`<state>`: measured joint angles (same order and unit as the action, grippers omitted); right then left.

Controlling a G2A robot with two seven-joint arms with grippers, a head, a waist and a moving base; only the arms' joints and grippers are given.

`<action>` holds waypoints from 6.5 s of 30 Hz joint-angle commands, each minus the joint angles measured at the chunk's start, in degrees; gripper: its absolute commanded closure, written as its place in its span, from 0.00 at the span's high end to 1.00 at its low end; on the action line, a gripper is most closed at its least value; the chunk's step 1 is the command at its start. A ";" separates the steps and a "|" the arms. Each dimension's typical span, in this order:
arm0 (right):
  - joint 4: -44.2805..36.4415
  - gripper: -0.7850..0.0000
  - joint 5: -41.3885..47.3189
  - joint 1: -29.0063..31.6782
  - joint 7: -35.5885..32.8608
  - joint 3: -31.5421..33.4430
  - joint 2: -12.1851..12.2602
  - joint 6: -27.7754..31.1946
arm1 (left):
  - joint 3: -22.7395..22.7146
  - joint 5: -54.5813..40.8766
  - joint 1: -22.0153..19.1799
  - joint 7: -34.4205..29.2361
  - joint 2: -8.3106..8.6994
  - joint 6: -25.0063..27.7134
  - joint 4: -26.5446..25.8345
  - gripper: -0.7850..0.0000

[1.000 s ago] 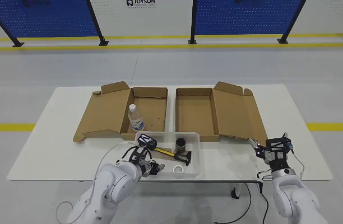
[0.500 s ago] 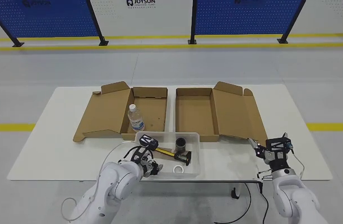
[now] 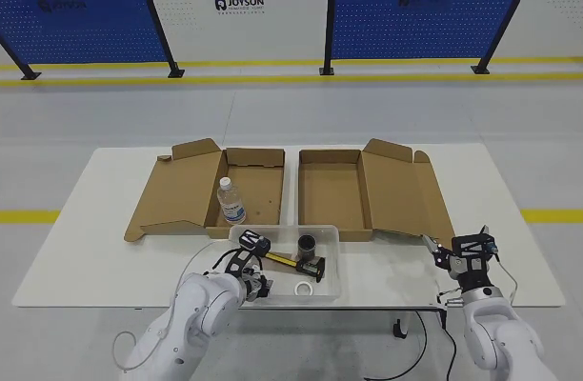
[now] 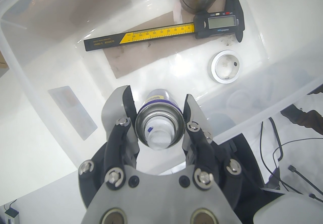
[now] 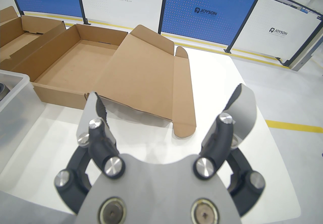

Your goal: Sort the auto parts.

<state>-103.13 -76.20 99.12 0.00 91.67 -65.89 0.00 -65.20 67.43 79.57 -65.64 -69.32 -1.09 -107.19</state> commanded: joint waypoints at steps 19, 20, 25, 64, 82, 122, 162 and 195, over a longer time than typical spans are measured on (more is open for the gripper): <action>0.00 1.00 0.00 0.00 0.00 0.00 0.00 0.00 | -0.46 -1.15 -0.18 2.38 0.15 2.27 -2.33 0.00; 0.00 1.00 0.00 0.00 0.00 0.00 0.00 0.00 | -0.71 -2.60 -0.02 2.48 0.16 2.87 -2.96 0.00; 0.00 1.00 0.00 0.00 0.00 0.00 0.00 0.00 | -1.89 -4.22 0.74 2.59 0.50 5.43 -6.43 0.00; 0.00 1.00 0.00 0.00 0.00 0.00 0.00 0.00 | -6.20 -0.31 -1.38 8.81 1.94 2.06 -15.15 0.00; 0.00 1.00 0.00 0.00 0.00 0.00 0.00 0.00 | -6.98 7.20 -7.32 11.39 1.13 -6.03 -0.62 0.00; 0.00 1.00 0.00 0.00 0.00 0.00 0.00 0.00 | -3.80 13.29 -15.28 15.23 -1.49 -9.96 18.02 0.00; 0.00 1.00 0.00 0.00 0.00 0.00 0.00 0.00 | -1.90 12.65 -23.92 13.44 -3.94 -6.20 33.00 0.61; 0.00 1.00 0.00 0.00 0.00 0.00 0.00 0.00 | -11.79 9.43 -2.95 11.15 -2.54 -4.98 -6.21 1.00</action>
<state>-103.13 -76.20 99.12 0.00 91.67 -65.89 0.00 -76.34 77.43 75.21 -54.74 -71.94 -6.39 -111.52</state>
